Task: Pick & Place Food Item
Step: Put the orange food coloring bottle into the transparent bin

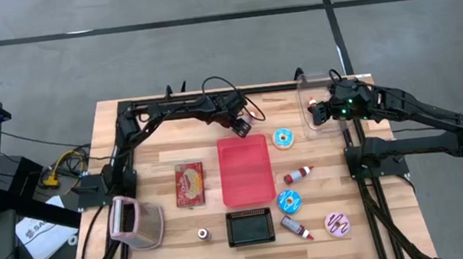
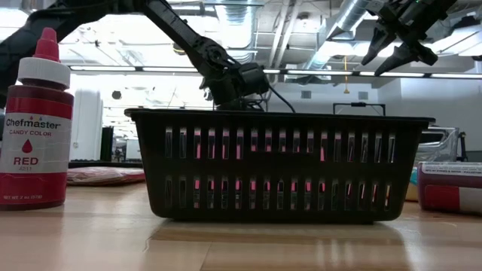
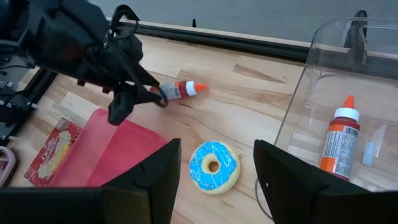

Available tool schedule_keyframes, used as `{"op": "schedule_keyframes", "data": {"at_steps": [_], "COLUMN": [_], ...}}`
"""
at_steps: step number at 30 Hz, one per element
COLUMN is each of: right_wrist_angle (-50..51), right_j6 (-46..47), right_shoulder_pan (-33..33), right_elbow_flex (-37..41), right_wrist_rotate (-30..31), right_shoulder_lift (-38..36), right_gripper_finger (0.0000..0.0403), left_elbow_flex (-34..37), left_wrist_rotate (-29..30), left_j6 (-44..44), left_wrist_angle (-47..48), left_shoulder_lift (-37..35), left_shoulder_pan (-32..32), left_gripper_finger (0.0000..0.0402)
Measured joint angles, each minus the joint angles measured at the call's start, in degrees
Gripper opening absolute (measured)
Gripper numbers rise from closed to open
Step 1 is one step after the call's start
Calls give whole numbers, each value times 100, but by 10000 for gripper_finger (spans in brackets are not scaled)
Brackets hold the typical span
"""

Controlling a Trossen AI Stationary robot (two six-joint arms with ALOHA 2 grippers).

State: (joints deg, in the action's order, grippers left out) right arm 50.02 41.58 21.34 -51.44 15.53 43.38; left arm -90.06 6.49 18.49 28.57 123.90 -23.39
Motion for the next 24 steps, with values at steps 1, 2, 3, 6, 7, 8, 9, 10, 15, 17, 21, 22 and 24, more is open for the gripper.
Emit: {"op": "schedule_keyframes", "data": {"at_steps": [1, 2, 3, 6, 7, 8, 9, 10, 15, 17, 21, 22, 24], "right_wrist_angle": [0, 0, 0, 0, 0, 0, 0, 0, -129, -297, -499, -516, -520], "right_j6": [0, 0, 0, 0, 0, 0, 0, 0, -4, -70, -109, -109, -97], "right_shoulder_pan": [0, 0, 0, 0, 0, 0, 0, 0, -27, -76, -182, -214, -278], "right_elbow_flex": [0, 0, 0, 0, 0, 0, 0, 0, 0, 0, 0, 0, 0], "right_wrist_rotate": [0, 0, 0, 0, 0, 0, 0, -2, -4, -4, -48, -47, -46], "right_shoulder_lift": [0, 0, 0, 0, 0, 0, 0, 0, 0, 0, 0, 0, 0], "right_gripper_finger": [194, 194, 194, 194, 194, 194, 194, 194, 194, 194, 194, 194, 194], "left_elbow_flex": [0, 0, -2, -4, -4, -4, -3, -1, 7, 4, 6, -2, -2], "left_wrist_rotate": [-40, -61, -90, -147, -192, -254, -329, -375, -819, -1012, -1397, -1464, -1445], "left_j6": [0, 0, 2, 2, 2, 2, 0, -1, -106, -164, -268, -304, -362], "left_wrist_angle": [0, -1, 1, -1, -1, 4, 39, 54, 116, 173, 281, 261, 312], "left_shoulder_lift": [-1, -3, -6, -10, -12, -35, -62, -79, -424, -613, -1030, -1132, -1281], "left_shoulder_pan": [-25, -53, -77, -141, -169, -190, -214, -226, -324, -344, -341, -322, -282], "left_gripper_finger": [161, 145, 129, 83, 72, 68, 67, 63, 52, 47, 20, 11, 1]}}
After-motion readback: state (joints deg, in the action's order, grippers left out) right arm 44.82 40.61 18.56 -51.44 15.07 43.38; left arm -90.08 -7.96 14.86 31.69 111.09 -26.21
